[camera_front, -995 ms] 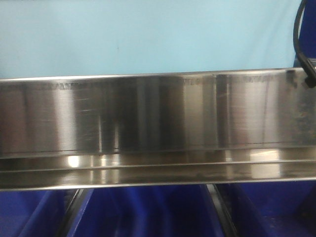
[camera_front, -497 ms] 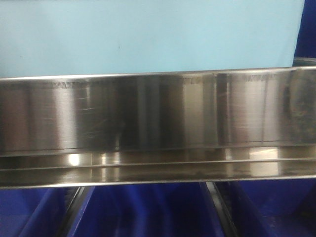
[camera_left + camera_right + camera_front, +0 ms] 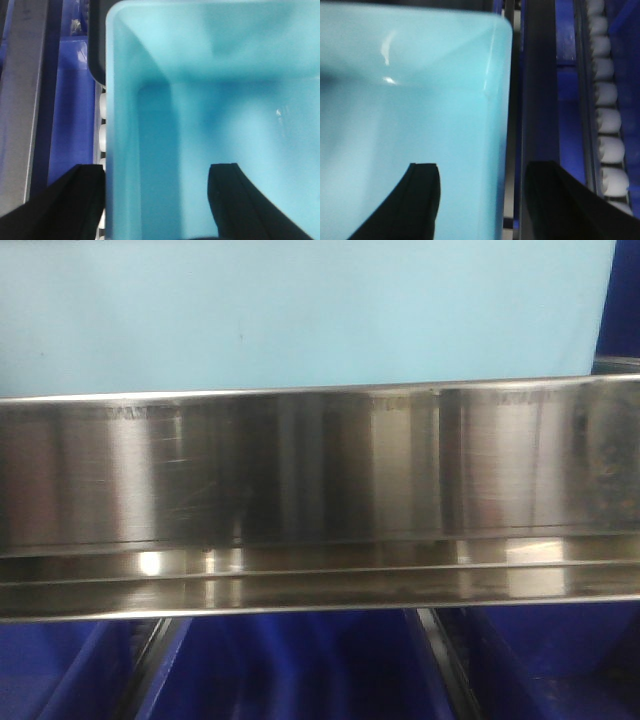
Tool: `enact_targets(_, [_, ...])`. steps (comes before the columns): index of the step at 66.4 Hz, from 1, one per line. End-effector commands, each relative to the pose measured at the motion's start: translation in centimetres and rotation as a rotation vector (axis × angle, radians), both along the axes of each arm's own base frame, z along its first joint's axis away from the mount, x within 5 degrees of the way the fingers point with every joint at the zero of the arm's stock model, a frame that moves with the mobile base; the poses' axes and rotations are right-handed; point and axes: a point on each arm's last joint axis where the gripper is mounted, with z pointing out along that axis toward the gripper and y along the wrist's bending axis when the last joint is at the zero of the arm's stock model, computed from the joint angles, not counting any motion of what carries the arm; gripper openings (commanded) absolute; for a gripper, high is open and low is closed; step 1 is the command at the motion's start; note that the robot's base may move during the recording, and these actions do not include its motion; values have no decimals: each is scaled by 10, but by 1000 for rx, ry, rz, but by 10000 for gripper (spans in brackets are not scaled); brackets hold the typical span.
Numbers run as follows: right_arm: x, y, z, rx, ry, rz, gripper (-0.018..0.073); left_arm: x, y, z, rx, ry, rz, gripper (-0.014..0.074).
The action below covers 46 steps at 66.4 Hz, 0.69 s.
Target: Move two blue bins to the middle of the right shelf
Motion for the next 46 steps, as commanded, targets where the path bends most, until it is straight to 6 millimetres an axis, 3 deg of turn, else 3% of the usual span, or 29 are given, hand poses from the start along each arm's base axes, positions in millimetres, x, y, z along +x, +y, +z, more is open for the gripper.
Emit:
enact_targets(1, [-3,-2,-6,-1,15,-14,279,-2,-2,1,-3,-5,-10,352])
enact_targets(10, [-4,-2,-16,-3,48,-33,279,-2,-2,-3,3,8,-10,352])
enact_targets(46, [1,-14,-16,17,55,-90,279,-4,-3,-16,-9,58,-9,352])
